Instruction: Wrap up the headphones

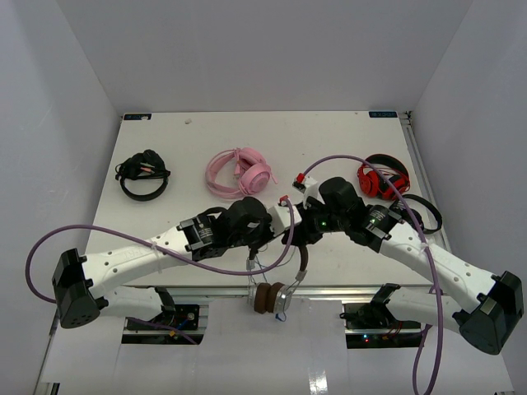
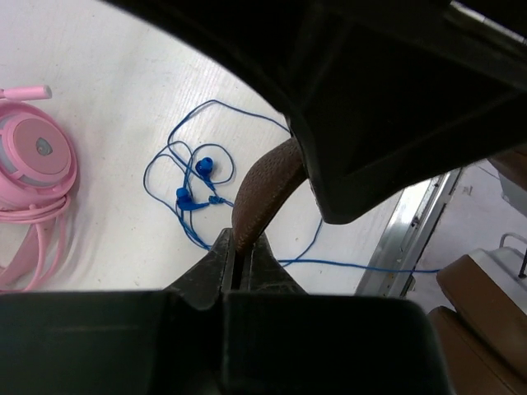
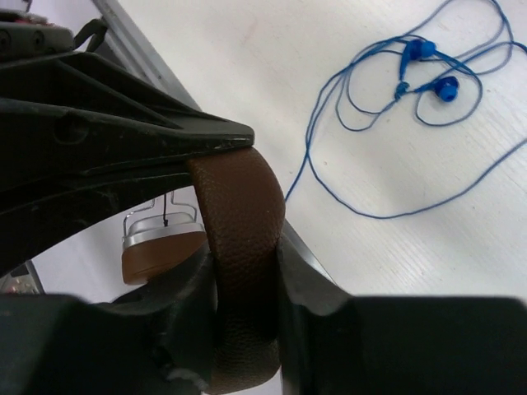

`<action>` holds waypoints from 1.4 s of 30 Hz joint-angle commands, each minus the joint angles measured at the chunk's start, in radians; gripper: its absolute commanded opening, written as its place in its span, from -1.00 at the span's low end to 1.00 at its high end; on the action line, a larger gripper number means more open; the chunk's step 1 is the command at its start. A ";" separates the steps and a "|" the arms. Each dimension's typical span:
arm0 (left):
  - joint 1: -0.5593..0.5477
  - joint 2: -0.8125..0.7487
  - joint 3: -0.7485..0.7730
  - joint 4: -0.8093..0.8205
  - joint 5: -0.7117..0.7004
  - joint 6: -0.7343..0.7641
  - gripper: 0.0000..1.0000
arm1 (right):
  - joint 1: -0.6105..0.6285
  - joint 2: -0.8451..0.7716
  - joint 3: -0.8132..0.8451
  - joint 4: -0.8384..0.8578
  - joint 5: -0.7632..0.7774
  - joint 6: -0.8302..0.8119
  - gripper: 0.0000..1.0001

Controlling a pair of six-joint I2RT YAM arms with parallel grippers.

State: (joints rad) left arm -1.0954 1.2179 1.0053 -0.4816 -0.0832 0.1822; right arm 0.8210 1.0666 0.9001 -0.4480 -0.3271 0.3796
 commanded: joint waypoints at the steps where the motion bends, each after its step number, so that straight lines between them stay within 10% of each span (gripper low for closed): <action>1: 0.011 -0.019 -0.017 0.101 -0.125 -0.149 -1.00 | 0.012 -0.082 0.056 0.019 0.191 0.025 0.14; 18: 0.011 -0.006 -0.020 0.010 -0.397 -0.698 -1.00 | 0.026 -0.192 -0.015 0.027 0.569 -0.055 0.65; 42: 0.011 0.019 0.033 -0.046 -0.391 -0.783 -1.00 | 0.167 0.008 -0.042 0.104 0.712 -0.082 0.00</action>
State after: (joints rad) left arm -1.0866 1.2720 0.9872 -0.5556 -0.4720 -0.5673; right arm 0.9766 1.0557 0.8658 -0.3958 0.3432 0.3057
